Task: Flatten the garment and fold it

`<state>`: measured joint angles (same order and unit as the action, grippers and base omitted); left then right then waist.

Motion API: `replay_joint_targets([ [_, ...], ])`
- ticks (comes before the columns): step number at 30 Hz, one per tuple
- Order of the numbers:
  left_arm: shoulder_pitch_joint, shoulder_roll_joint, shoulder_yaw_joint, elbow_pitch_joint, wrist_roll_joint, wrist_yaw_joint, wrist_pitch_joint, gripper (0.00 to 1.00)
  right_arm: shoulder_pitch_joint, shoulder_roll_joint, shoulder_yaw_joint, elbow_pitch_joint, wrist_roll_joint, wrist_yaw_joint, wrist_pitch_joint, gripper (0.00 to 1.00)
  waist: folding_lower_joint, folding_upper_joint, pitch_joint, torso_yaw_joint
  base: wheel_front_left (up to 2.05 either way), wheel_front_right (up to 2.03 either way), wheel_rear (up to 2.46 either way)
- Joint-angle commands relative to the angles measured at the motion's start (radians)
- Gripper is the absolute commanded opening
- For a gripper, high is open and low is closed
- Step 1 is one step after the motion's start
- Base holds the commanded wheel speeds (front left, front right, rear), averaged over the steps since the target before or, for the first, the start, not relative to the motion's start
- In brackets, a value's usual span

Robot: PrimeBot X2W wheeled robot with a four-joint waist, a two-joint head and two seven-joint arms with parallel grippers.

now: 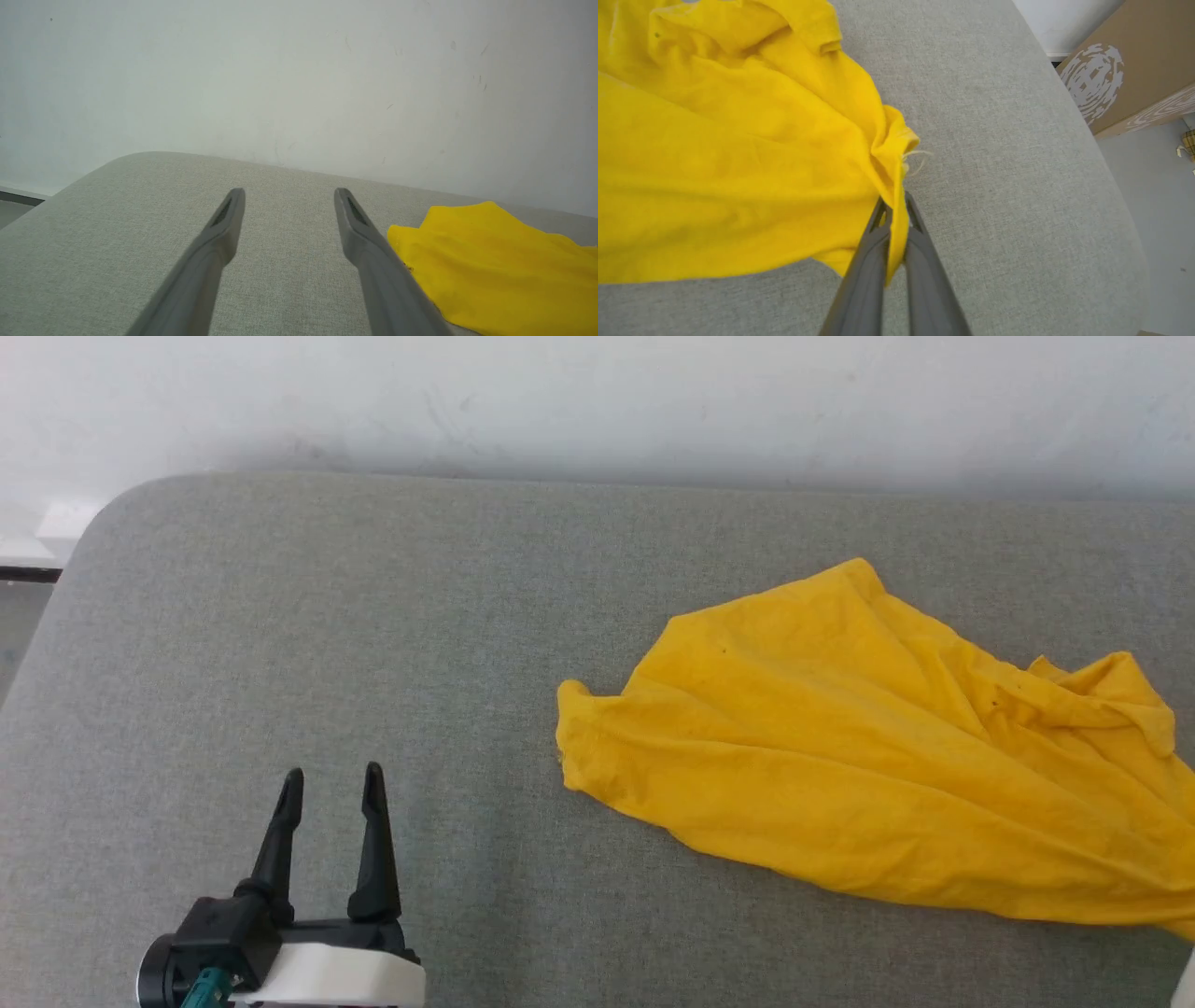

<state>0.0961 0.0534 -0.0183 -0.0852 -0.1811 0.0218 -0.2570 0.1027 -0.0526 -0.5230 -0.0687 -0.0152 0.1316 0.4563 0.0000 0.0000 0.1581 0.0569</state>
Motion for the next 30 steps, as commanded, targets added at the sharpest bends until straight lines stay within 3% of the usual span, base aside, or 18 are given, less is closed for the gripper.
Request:
replay_joint_targets([
  [1, 0.005, -0.003, 0.002, 0.004, 0.008, -0.007, -0.005, 1.0, -0.022, 0.002, 0.008, -0.008, -0.001, -0.001, -0.015, 1.0, 0.0, 0.0, -0.009, -0.003, 0.0, 0.0, 0.0],
  [7, 0.001, -0.003, -0.007, 0.008, 0.006, -0.008, -0.005, 1.0, -0.141, -0.005, 0.139, -0.124, -0.006, -0.001, -0.026, 1.0, 0.0, 0.0, -0.023, 0.009, 0.0, 0.0, 0.0],
  [12, -0.016, -0.003, -0.014, -0.006, 0.003, -0.01, -0.005, 1.0, -0.267, -0.073, 0.297, -0.139, 0.015, -0.001, 0.043, 1.0, 0.0, 0.0, 0.013, 0.039, 0.0, 0.0, 0.0],
  [19, -0.062, -0.003, -0.02, -0.011, -0.007, -0.015, -0.005, 1.0, -0.448, -0.12, 0.417, 0.059, 0.035, -0.001, 0.136, 1.0, 0.0, 0.0, 0.098, 0.092, 0.0, 0.0, 0.0],
  [30, -0.113, -0.003, -0.048, 0.003, -0.02, -0.016, -0.005, 1.0, -0.569, -0.202, 0.415, 0.388, 0.001, -0.001, 0.222, 1.0, 0.0, 0.0, 0.181, 0.162, 0.0, 0.0, 0.0],
])
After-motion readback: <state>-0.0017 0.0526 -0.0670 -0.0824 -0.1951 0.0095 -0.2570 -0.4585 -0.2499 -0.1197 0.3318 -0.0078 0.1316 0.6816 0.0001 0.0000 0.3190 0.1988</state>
